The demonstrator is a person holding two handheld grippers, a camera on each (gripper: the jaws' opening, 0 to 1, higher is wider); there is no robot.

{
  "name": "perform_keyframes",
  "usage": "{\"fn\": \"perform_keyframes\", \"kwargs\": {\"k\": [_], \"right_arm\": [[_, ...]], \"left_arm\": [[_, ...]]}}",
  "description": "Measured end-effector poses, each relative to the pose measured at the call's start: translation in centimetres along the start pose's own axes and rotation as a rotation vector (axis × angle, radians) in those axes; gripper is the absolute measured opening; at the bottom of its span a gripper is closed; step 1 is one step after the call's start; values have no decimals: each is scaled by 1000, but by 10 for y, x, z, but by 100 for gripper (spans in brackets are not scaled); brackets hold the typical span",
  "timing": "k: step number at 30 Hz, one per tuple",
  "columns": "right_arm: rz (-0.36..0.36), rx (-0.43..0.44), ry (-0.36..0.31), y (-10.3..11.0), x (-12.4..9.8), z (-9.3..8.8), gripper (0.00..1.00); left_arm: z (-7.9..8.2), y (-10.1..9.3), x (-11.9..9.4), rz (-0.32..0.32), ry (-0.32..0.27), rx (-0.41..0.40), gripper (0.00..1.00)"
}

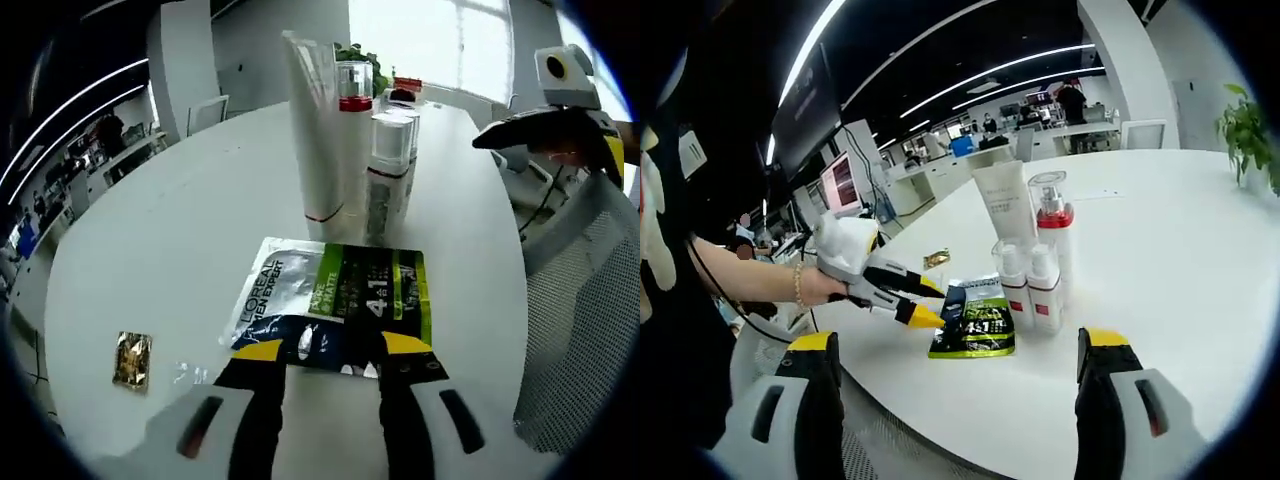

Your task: Arrange the skincare products in the storage area until every visible bottle or jar stands upright without overlapping.

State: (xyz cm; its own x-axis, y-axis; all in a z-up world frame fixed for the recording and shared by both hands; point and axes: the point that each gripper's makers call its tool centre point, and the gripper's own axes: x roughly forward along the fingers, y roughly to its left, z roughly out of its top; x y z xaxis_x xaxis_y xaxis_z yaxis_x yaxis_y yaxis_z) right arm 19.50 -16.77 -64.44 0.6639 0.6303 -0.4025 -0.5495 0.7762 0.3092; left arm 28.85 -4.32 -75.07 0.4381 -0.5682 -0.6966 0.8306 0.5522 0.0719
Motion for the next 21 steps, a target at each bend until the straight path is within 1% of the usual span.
{"fn": "perform_keyframes", "kwargs": {"k": [3, 4, 6, 7, 9, 10, 12, 16, 19, 21], "right_arm": [[-2, 1, -4, -1, 0, 0, 98], [-3, 2, -4, -1, 0, 1, 98], [-5, 3, -3, -2, 0, 0, 98], [-5, 4, -4, -2, 0, 0, 98], [-6, 5, -5, -2, 0, 0, 99], [-7, 7, -4, -4, 0, 0, 99], [-10, 8, -5, -5, 0, -1, 99], [-13, 11, -9, -7, 0, -1, 98], [-14, 12, -10, -8, 0, -1, 98], [-15, 12, -12, -9, 0, -1, 98]], "left_arm": [[6, -10, 9, -34, 22, 66, 53], [6, -12, 11, -47, 32, 81, 60], [4, -10, 19, -72, 64, 106, 69], [3, -10, 22, -83, 79, 110, 74], [3, -11, 26, -88, 94, 111, 80], [2, -10, 28, -95, 112, 116, 83], [0, -7, 31, -96, 145, 119, 85], [-2, -4, 34, -116, 178, 90, 89], [-2, -3, 34, -127, 200, 102, 91], [-2, -3, 35, -146, 214, 116, 92]]}}
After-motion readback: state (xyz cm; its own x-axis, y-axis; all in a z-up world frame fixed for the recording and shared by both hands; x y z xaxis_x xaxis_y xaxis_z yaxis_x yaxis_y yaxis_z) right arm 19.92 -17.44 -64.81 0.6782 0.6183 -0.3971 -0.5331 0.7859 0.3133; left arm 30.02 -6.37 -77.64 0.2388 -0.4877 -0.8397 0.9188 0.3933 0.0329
